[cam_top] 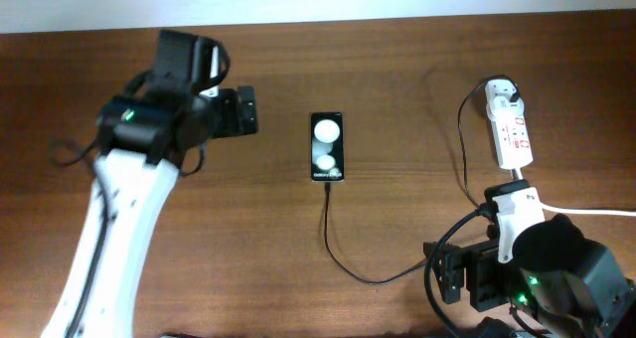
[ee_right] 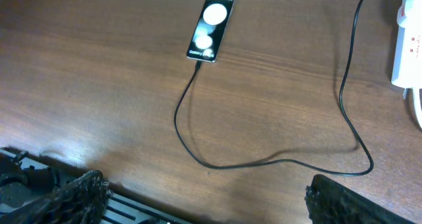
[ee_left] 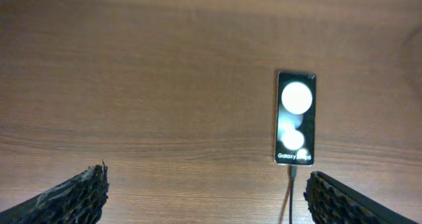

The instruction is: Plug charger to phone and switch on socket

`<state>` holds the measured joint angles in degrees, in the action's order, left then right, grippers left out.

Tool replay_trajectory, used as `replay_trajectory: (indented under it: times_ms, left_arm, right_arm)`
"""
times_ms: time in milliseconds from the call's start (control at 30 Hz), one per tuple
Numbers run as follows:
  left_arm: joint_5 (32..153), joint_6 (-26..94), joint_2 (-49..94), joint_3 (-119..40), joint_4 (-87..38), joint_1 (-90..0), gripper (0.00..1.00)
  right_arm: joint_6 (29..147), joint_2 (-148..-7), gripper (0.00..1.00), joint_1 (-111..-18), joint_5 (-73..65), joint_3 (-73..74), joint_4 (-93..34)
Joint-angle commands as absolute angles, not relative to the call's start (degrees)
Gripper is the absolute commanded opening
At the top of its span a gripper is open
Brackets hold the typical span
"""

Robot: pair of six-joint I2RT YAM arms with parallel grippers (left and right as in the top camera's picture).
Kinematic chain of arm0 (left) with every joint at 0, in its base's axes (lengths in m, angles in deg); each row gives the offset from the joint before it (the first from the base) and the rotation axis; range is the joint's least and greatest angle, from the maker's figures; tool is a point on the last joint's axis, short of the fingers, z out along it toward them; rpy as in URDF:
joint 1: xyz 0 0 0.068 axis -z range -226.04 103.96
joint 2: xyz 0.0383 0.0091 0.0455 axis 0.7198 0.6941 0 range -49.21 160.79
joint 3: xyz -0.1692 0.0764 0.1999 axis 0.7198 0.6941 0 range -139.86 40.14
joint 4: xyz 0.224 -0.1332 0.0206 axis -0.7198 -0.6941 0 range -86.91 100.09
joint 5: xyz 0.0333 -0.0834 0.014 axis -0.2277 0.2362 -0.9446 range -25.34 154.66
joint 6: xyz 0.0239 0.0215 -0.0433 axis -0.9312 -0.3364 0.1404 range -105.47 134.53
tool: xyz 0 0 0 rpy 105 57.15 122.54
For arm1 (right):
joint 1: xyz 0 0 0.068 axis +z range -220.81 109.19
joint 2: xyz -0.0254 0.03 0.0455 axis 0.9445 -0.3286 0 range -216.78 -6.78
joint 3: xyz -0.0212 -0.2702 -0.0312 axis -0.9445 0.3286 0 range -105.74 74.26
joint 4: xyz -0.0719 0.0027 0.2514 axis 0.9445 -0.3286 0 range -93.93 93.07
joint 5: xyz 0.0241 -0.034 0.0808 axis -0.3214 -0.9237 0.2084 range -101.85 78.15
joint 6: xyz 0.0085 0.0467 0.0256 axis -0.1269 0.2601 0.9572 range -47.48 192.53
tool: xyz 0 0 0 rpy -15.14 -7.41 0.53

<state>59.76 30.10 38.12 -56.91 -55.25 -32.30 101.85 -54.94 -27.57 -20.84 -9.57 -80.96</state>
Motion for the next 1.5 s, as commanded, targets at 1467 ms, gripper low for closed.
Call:
replay_trajectory:
  times_ms: [1467]
  left_arm:
    - [50.68,30.08,-43.26,-51.78,-83.97,-38.34,0.99]
  right_arm:
    - [101.47,-54.77,0.99,-27.42,-21.54,-10.03,-80.96]
